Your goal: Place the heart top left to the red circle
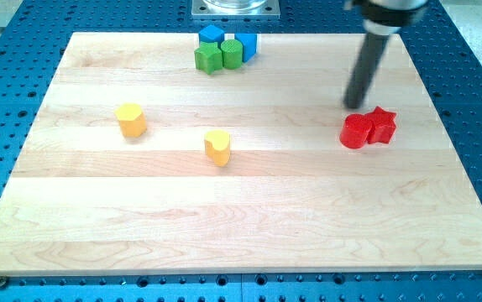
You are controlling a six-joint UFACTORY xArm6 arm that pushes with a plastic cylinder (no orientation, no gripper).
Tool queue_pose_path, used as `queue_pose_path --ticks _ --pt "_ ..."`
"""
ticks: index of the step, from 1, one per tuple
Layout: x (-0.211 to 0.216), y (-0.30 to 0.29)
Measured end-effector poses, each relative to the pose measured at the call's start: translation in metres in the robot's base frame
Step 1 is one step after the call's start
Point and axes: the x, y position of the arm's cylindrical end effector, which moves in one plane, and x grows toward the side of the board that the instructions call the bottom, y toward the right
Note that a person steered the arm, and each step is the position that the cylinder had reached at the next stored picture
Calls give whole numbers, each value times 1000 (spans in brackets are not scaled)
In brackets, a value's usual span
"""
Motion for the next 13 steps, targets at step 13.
queue_pose_path --ticks 13 --pt "65 -134"
